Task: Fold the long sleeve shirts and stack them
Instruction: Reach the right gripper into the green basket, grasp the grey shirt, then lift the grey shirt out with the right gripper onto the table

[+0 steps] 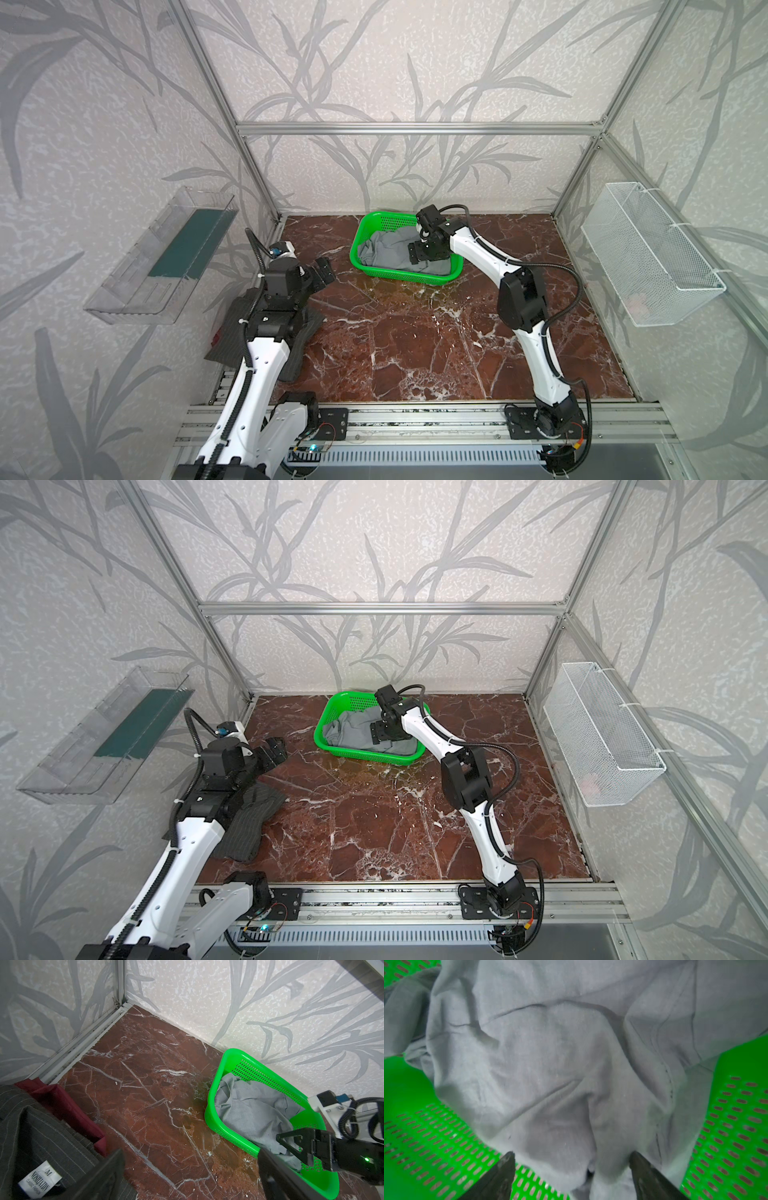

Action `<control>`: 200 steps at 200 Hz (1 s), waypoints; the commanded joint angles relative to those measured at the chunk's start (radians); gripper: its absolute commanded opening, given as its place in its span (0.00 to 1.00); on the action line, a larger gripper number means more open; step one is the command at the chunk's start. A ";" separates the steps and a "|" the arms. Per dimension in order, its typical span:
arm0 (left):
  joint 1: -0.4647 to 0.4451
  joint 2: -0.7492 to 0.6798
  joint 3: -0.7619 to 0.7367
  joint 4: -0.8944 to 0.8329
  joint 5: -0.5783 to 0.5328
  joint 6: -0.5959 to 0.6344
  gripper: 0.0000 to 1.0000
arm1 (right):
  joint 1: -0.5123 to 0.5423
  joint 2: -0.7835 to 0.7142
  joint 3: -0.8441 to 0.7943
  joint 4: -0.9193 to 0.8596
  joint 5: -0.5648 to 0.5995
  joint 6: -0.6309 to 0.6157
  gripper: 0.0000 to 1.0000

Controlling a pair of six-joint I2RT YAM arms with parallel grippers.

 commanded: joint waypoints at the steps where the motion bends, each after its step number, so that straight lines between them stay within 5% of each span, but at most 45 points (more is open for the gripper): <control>1: -0.007 0.009 -0.002 -0.017 0.037 0.002 0.99 | -0.004 0.069 0.104 -0.139 -0.012 -0.003 0.84; 36: -0.014 0.035 0.014 -0.027 0.071 0.011 0.99 | -0.004 0.161 0.209 -0.183 -0.030 -0.004 0.74; 123: -0.079 0.079 0.034 -0.055 0.073 0.035 0.99 | -0.004 0.164 0.284 -0.178 -0.143 -0.033 0.00; 200: -0.133 0.116 0.057 -0.095 0.022 0.045 0.99 | -0.002 -0.071 0.341 -0.189 -0.158 -0.058 0.00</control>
